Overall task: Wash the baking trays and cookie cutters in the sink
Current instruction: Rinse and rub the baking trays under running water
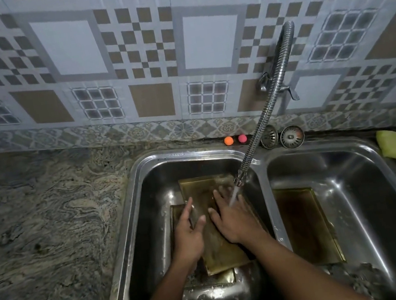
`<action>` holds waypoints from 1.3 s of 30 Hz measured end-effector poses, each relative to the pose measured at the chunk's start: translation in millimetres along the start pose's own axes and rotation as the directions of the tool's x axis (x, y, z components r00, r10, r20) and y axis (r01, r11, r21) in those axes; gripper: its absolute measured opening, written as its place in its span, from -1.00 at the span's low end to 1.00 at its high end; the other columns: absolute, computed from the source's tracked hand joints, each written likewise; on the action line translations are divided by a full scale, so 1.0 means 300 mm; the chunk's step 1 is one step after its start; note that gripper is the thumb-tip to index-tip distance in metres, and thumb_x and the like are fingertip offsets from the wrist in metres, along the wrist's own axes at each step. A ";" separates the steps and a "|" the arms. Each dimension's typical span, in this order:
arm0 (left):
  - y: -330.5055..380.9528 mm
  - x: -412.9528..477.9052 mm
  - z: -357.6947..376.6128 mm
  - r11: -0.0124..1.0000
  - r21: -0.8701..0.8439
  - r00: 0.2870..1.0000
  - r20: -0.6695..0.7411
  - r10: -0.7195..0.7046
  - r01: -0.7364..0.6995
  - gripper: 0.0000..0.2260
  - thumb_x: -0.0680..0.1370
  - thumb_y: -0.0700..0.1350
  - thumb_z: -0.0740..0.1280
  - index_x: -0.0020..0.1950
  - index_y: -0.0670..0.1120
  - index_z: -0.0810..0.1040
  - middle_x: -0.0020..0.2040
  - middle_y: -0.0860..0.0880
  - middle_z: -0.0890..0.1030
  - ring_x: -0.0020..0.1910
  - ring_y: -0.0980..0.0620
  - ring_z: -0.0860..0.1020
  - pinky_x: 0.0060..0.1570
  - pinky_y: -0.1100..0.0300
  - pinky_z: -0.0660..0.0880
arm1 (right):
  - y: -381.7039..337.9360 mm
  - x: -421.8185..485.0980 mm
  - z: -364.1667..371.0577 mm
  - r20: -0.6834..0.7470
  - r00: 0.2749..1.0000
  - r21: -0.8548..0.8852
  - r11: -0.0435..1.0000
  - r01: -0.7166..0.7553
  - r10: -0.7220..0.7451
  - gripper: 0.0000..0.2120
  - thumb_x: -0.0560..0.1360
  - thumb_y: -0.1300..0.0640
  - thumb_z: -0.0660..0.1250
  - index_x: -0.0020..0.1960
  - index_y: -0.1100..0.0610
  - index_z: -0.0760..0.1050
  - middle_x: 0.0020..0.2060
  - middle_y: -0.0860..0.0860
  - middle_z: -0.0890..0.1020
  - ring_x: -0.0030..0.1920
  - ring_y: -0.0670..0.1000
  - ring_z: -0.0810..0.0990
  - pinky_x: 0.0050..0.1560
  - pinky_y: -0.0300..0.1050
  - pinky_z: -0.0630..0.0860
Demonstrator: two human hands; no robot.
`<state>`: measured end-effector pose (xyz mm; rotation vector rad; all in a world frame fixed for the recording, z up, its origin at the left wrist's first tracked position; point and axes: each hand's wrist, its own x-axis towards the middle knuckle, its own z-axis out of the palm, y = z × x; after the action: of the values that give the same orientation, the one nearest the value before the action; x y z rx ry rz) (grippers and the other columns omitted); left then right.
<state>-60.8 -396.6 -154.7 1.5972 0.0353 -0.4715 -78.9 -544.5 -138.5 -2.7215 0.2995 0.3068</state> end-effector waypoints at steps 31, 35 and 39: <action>0.144 0.042 0.077 0.841 -0.451 0.953 0.188 -0.239 0.300 -0.30 0.48 0.29 0.35 0.56 0.17 0.19 0.46 -0.15 0.44 0.31 -0.12 0.55 0.27 -0.05 0.50 | -0.102 -0.182 -0.076 -0.077 0.989 0.471 0.870 0.145 -0.123 -0.54 0.60 -0.26 0.01 0.46 -0.19 0.30 0.38 -0.16 0.46 0.37 -0.15 0.41 0.37 0.09 0.40; 0.134 0.040 0.039 0.894 -0.360 0.960 0.015 -0.279 0.265 -0.38 0.67 -0.02 0.19 0.57 0.33 -0.11 0.60 -0.08 0.17 0.46 -0.13 0.36 0.42 -0.14 0.35 | -0.128 -0.231 -0.014 -0.009 0.977 0.491 0.851 0.188 -0.211 -0.48 0.63 -0.11 -0.04 0.58 -0.11 0.08 0.56 -0.16 0.16 0.55 -0.21 0.01 0.56 -0.07 -0.01; 0.146 0.013 0.043 0.934 -0.251 0.964 -0.012 -0.264 0.253 -0.42 0.69 -0.22 0.11 0.58 0.27 0.02 0.42 -0.12 0.46 0.27 -0.09 0.54 0.31 -0.10 0.48 | -0.071 -0.218 0.031 0.022 0.993 0.600 0.796 0.079 -0.115 -0.48 0.61 -0.17 -0.01 0.56 -0.15 0.13 0.55 -0.17 0.19 0.54 -0.21 0.08 0.56 -0.02 0.09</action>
<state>-47.5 -414.0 -114.7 1.3611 0.3316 -0.6099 -137.7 -510.8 -122.7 -2.0842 0.1951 0.2123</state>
